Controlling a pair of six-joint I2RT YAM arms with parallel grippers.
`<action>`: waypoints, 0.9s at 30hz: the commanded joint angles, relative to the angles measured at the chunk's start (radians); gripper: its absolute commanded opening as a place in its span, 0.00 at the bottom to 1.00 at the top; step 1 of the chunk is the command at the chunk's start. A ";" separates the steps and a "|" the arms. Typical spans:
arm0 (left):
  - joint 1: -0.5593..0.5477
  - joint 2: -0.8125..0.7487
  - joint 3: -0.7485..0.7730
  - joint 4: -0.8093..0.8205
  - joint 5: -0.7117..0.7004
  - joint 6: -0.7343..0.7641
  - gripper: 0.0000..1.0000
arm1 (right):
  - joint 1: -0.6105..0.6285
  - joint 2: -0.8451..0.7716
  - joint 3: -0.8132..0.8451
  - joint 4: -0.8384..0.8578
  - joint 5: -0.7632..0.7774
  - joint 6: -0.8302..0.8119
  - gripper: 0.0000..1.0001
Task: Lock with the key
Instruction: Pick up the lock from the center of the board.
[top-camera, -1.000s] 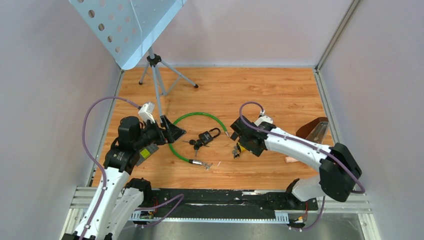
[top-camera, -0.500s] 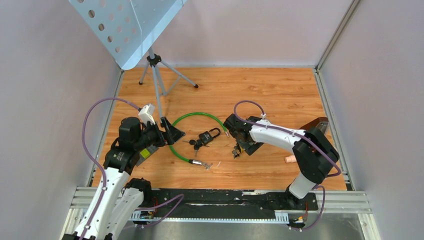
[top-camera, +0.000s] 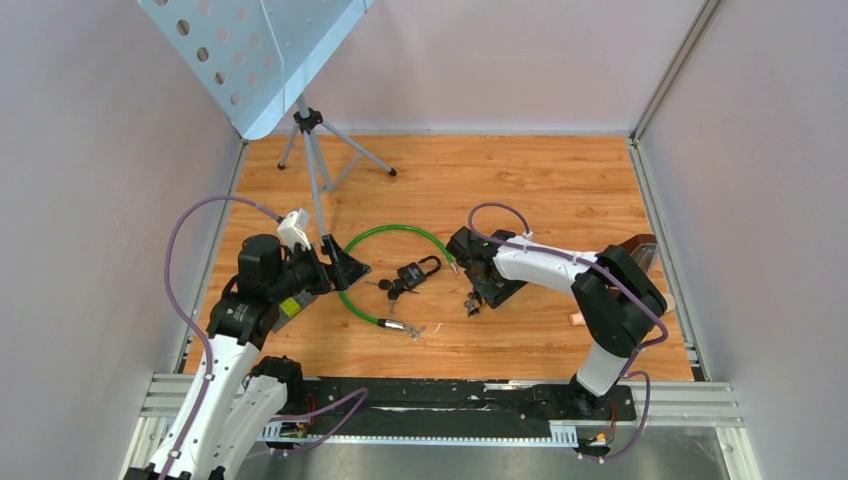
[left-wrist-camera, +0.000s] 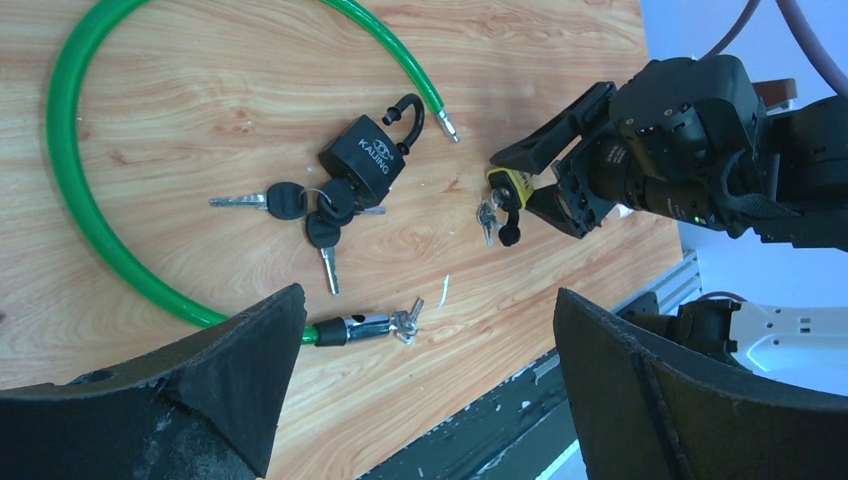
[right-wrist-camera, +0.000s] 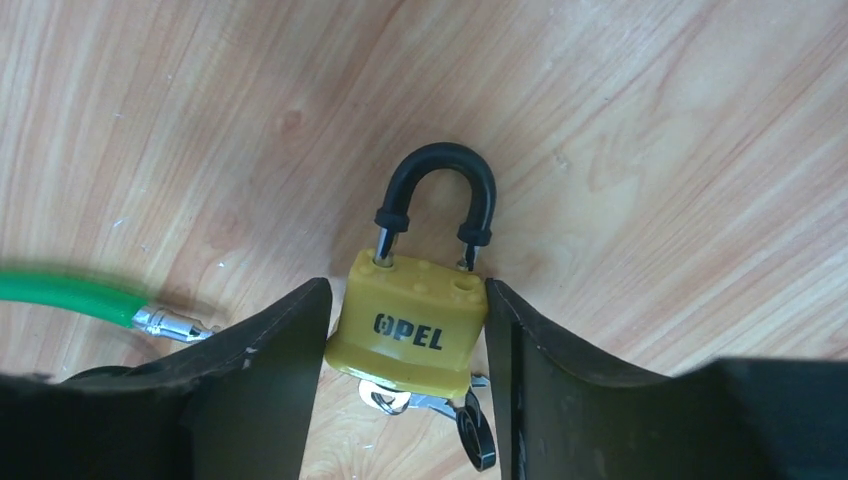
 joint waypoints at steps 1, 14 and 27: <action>-0.005 0.002 -0.015 0.037 0.028 0.000 1.00 | -0.002 -0.005 0.017 0.031 -0.037 0.030 0.50; -0.038 0.016 -0.113 0.287 0.114 -0.132 1.00 | 0.001 -0.209 0.006 0.233 -0.144 -0.112 0.13; -0.359 0.149 -0.096 0.604 -0.239 -0.084 1.00 | 0.029 -0.337 -0.015 0.641 -0.438 -0.229 0.11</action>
